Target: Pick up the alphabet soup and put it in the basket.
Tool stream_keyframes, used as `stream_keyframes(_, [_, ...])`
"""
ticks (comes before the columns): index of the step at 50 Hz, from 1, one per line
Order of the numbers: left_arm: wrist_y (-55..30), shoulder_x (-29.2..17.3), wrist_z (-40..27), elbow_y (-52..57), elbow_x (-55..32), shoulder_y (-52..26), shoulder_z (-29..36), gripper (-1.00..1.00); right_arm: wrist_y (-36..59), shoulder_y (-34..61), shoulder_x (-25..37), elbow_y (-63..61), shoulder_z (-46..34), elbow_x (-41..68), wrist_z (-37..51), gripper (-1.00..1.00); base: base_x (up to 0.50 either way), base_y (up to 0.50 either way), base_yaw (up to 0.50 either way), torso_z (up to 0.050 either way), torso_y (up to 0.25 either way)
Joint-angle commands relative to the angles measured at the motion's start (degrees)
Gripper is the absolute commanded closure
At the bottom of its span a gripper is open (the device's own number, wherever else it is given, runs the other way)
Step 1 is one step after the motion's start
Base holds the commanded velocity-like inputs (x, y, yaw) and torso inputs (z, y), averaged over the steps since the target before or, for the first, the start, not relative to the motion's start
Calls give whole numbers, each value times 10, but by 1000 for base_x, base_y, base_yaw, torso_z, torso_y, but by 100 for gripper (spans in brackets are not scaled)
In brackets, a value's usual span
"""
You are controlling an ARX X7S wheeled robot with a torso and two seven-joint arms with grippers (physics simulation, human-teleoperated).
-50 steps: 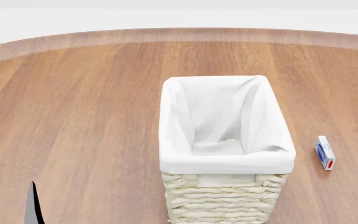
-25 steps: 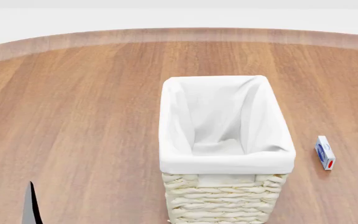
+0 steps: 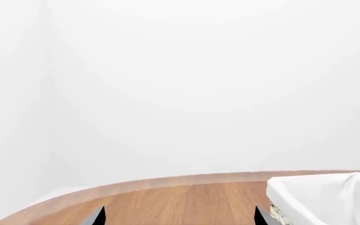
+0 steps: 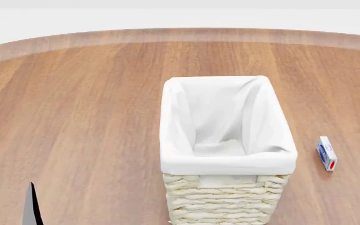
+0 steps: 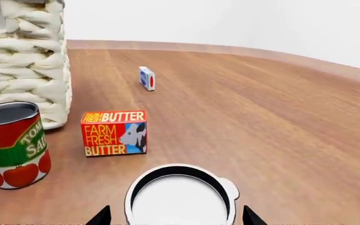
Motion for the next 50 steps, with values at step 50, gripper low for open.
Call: stream_keyframes(50, [7, -15, -12, -3, -21, -2, 2, -100, 315, -100, 74, -653, 14, 26, 115, 100, 0, 0, 0, 0, 0])
